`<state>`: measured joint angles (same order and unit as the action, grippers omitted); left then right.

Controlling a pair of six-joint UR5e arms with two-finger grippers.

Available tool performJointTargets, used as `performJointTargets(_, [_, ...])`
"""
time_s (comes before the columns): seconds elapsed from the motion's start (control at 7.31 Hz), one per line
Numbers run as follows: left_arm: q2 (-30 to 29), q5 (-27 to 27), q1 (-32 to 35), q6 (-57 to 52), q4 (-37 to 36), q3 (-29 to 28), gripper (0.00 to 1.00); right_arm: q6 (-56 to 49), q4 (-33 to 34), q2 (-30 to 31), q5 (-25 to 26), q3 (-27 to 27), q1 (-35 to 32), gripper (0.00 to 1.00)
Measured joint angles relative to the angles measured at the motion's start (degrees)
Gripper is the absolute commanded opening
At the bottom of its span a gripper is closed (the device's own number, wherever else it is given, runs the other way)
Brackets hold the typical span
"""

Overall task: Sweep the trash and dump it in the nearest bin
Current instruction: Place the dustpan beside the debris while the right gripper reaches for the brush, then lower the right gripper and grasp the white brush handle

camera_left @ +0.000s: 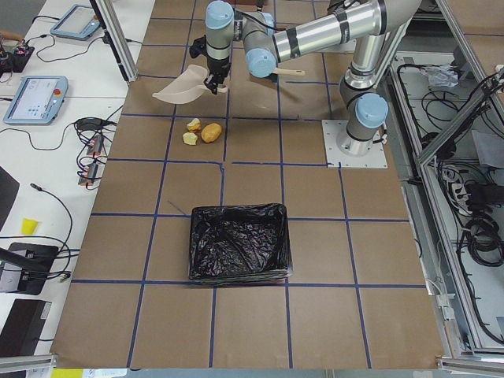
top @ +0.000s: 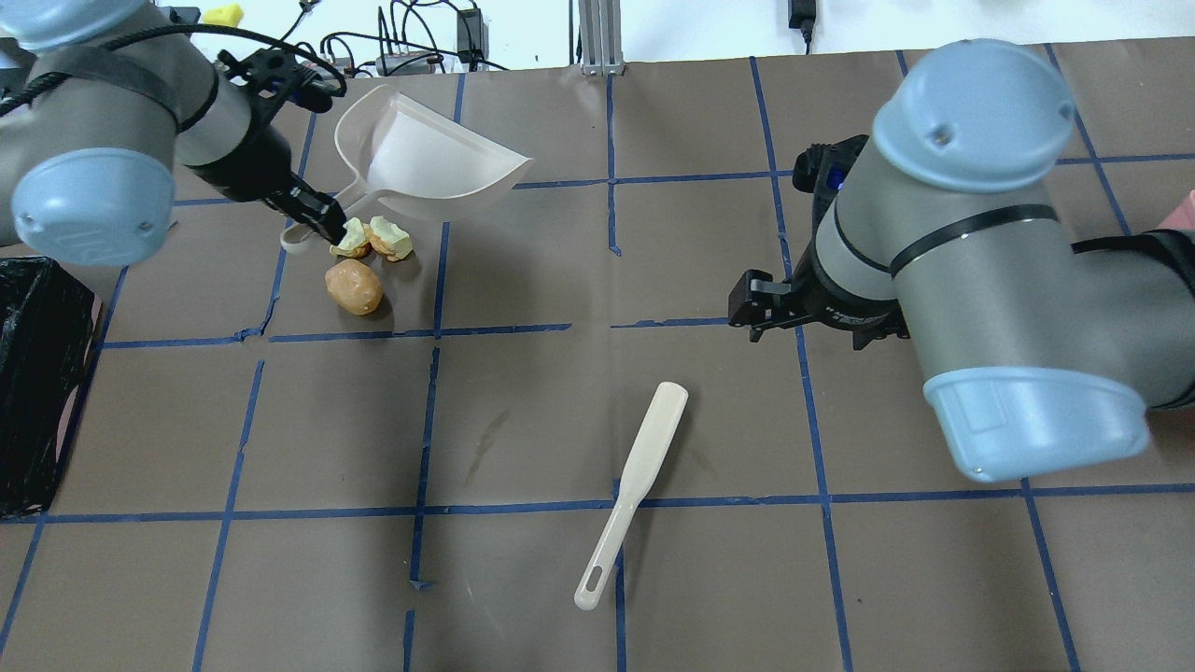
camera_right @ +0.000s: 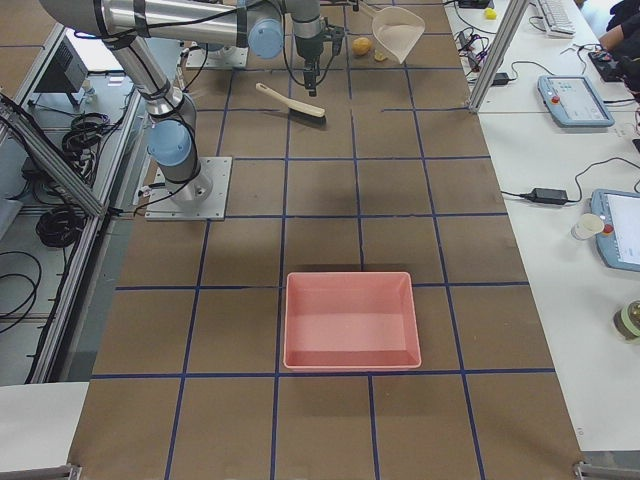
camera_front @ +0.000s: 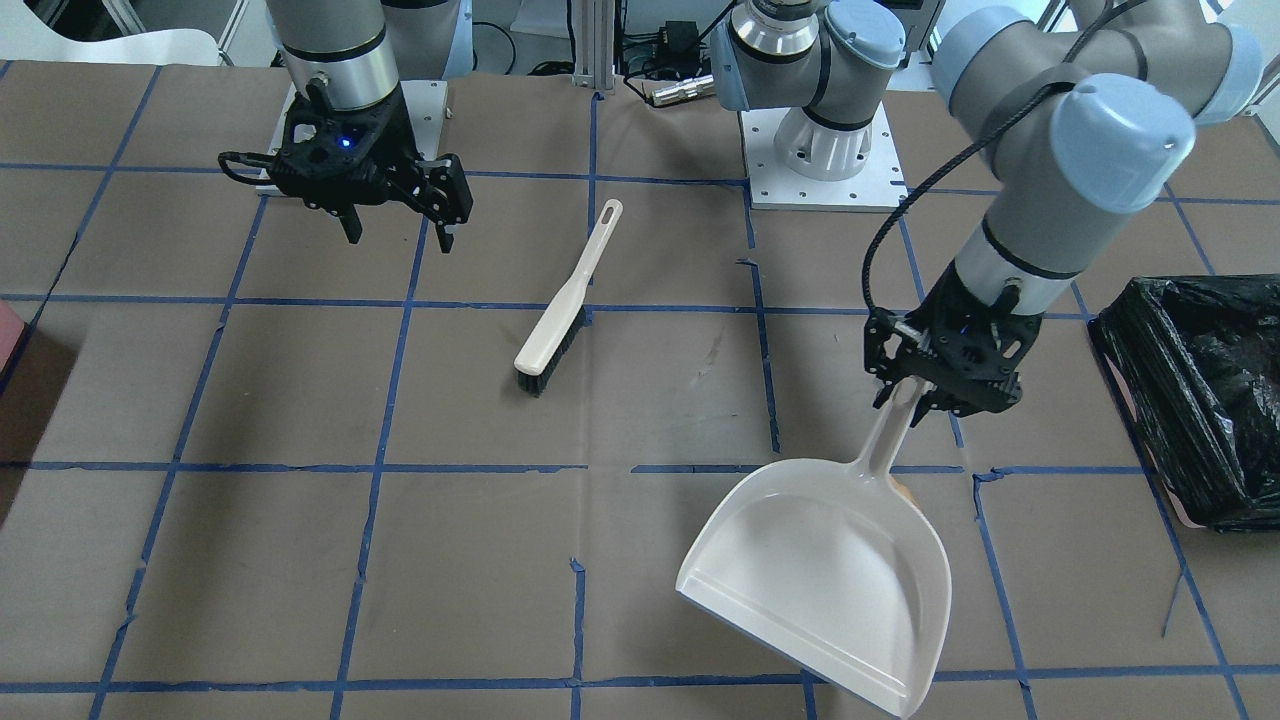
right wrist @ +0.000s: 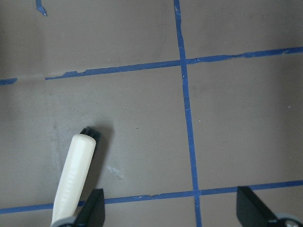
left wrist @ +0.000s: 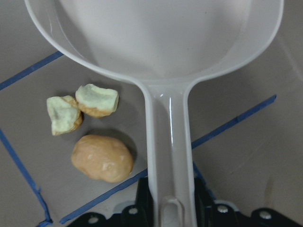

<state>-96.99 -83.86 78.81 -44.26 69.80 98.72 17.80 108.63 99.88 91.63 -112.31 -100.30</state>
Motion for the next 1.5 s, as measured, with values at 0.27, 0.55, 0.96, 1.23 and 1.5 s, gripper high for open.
performJointTargets(0.27, [1.7, -0.1, -8.6, -16.1, 4.3, -0.3, 0.07, 10.0, 5.0, 0.1, 2.9, -3.7, -7.5, 0.97])
performJointTargets(0.55, [1.8, -1.5, -17.3, -33.1, 7.0, -0.6, 0.07, 21.0, 9.8, -0.4, 5.7, -7.8, -15.6, 0.97])
performJointTargets(0.96, [-0.5, -2.9, -24.1, -53.2, 7.1, -2.9, 0.07, 32.8, 16.7, -5.1, 10.6, -10.7, -23.6, 0.97])
performJointTargets(1.23, [-3.5, -3.1, -26.0, -59.4, 4.7, -4.0, 0.06, 39.1, 21.4, -10.3, 15.9, -11.0, -28.9, 0.97])
performJointTargets(1.5, [-7.1, -4.1, -26.5, -63.6, 3.6, -6.9, 0.06, 42.5, 24.7, -13.1, 18.7, -11.3, -31.3, 0.97])
